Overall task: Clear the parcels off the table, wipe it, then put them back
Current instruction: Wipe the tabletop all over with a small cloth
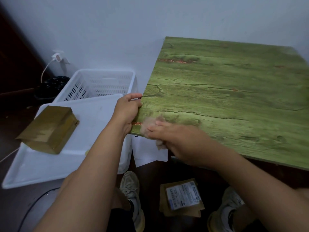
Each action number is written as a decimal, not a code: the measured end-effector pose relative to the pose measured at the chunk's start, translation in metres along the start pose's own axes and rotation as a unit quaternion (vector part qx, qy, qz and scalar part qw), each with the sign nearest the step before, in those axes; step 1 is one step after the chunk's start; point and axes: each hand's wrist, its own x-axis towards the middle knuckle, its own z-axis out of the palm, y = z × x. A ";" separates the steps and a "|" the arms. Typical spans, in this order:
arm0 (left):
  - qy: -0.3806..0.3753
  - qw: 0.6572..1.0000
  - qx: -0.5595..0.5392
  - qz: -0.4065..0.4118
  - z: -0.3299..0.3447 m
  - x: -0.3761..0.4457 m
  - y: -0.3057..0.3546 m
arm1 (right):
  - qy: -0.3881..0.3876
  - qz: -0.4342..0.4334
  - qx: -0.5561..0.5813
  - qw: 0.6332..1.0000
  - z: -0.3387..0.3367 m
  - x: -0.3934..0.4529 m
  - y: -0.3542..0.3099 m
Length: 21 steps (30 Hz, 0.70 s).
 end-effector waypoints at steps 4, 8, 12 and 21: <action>-0.010 1.000 -0.010 -0.009 -0.002 -0.001 -0.001 | 0.063 0.100 -0.001 0.993 -0.022 -0.005 0.029; -0.002 1.000 -0.003 -0.004 0.000 -0.001 0.000 | 0.053 0.097 -0.077 0.991 -0.009 0.005 0.003; -0.004 1.000 -0.008 0.000 0.000 0.000 -0.001 | 0.020 0.013 -0.043 0.999 -0.004 0.000 -0.002; -0.002 1.000 -0.011 0.001 0.002 -0.002 -0.001 | 0.012 0.060 -0.118 0.991 0.006 0.003 -0.014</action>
